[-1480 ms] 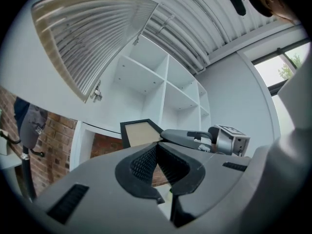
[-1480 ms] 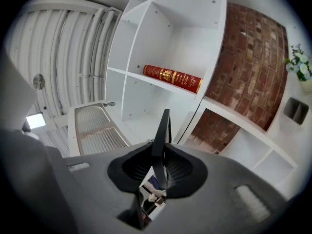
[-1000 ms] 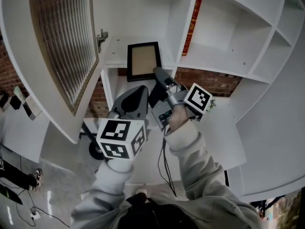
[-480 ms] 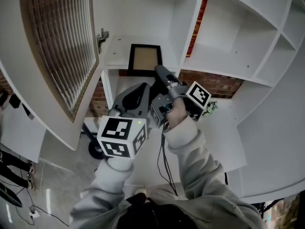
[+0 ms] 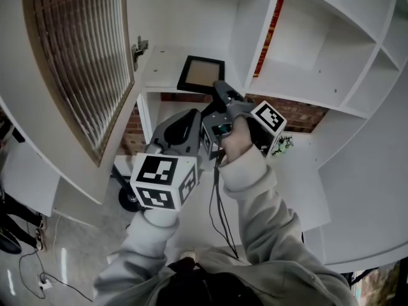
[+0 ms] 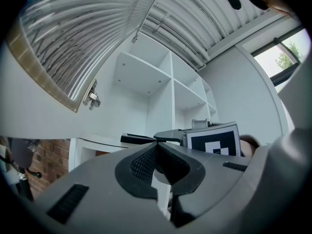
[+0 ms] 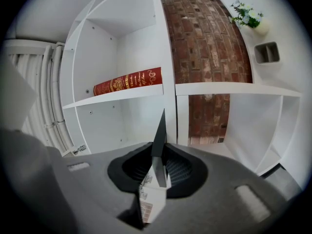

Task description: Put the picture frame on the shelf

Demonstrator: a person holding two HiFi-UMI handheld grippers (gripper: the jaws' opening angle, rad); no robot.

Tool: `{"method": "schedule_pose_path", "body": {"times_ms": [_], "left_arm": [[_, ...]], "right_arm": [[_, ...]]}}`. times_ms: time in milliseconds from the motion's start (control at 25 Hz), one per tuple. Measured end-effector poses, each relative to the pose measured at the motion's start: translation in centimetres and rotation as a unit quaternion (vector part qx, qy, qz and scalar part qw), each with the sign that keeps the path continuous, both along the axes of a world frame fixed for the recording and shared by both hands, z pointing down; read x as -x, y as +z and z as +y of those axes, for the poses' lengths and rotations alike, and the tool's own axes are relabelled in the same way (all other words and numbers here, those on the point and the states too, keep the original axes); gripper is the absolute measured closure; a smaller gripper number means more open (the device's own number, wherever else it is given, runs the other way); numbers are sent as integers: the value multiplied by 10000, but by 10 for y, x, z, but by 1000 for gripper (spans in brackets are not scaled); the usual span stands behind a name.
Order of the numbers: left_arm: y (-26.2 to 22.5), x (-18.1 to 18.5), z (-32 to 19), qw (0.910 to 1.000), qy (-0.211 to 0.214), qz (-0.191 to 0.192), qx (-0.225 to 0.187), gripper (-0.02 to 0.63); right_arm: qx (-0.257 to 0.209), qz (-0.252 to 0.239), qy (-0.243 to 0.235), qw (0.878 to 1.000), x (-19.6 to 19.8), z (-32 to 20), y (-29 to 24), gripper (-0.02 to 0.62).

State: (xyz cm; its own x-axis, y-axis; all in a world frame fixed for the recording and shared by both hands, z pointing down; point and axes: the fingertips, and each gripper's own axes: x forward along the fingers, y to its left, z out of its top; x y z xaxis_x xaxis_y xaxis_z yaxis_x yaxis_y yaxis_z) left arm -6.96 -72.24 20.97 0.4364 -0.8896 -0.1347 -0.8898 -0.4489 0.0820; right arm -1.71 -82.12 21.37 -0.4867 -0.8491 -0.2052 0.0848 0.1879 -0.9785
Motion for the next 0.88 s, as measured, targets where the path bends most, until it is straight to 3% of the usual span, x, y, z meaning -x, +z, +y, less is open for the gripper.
{"method": "schedule_pose_path", "body": {"times_ms": [640, 760, 880], "left_arm": [[2, 8, -15, 9998, -143, 83, 139, 603], [2, 8, -14, 9997, -131, 126, 163, 601], [3, 9, -12, 9996, -136, 192, 167, 601]], "right_arm": [[197, 210, -135, 9995, 2, -11, -1, 516], [-57, 201, -186, 9996, 3, -6, -12, 375], [-176, 227, -271, 9992, 3, -2, -11, 320]]}}
